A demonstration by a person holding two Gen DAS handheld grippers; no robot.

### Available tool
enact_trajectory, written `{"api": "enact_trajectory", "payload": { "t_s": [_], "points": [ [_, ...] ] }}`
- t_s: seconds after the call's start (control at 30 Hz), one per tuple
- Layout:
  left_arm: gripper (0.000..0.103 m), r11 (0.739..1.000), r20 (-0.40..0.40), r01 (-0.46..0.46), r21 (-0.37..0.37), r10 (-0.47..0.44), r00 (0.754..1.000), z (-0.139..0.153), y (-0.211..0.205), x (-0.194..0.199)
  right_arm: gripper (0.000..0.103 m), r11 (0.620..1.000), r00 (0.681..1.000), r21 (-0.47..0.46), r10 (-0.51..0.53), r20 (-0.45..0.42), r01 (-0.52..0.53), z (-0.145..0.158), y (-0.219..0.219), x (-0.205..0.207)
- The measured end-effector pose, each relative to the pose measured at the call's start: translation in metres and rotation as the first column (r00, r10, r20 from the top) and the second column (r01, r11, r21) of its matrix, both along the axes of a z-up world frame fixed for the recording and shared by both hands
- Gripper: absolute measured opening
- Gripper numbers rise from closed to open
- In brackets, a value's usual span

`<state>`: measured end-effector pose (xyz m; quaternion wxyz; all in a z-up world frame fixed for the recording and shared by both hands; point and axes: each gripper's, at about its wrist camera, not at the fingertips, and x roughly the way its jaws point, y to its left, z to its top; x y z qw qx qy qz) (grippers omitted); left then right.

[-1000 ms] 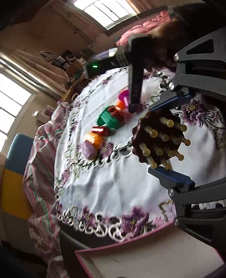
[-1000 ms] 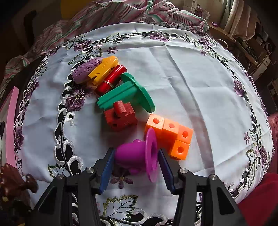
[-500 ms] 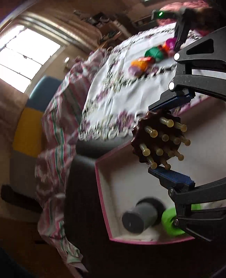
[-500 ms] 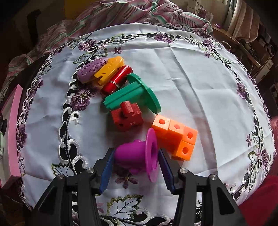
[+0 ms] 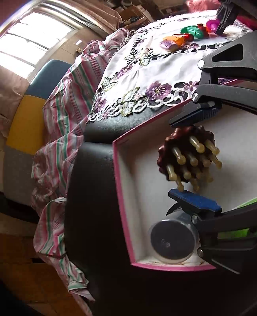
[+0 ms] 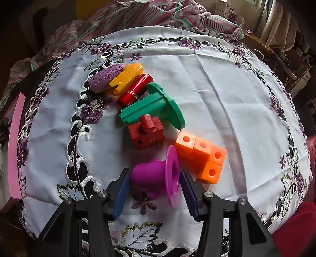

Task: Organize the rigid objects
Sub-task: 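Carry the brush into the tray and open the left gripper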

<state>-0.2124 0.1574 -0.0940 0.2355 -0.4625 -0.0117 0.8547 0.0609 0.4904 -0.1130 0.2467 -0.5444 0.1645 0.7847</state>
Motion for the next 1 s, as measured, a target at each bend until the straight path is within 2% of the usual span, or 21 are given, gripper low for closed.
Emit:
{"api": "enact_trajectory", "payload": {
  "t_s": [0.13, 0.2, 0.57, 0.8, 1.0],
  "points": [
    [0.076, 0.999, -0.016, -0.014, 0.044, 0.015, 1.0, 0.014, -0.009, 0.007, 0.051, 1.0, 1.0, 0.002, 0.0, 0.001, 0.0, 0.0, -0.002, 0.0],
    [0.076, 0.999, -0.033, -0.015, 0.047, 0.017, 0.999, 0.021, -0.013, 0.016, 0.051, 1.0, 1.0, 0.005, 0.002, 0.002, -0.002, 0.001, -0.004, 0.0],
    [0.078, 1.0, -0.123, 0.02, -0.012, -0.021, 0.992, 0.039, -0.022, 0.112, 0.051, 1.0, 1.0, 0.017, 0.016, -0.004, -0.016, 0.004, -0.008, 0.001],
    [0.08, 0.999, -0.103, 0.049, -0.016, -0.05, 0.993, 0.037, -0.023, 0.152, 0.051, 0.998, 0.998, 0.018, 0.062, -0.027, -0.061, 0.007, -0.016, -0.002],
    [0.083, 0.999, -0.07, 0.039, -0.003, -0.039, 0.997, 0.032, -0.028, 0.165, 0.051, 0.995, 0.995, 0.022, 0.095, -0.024, -0.094, 0.006, -0.021, -0.005]
  ]
}}
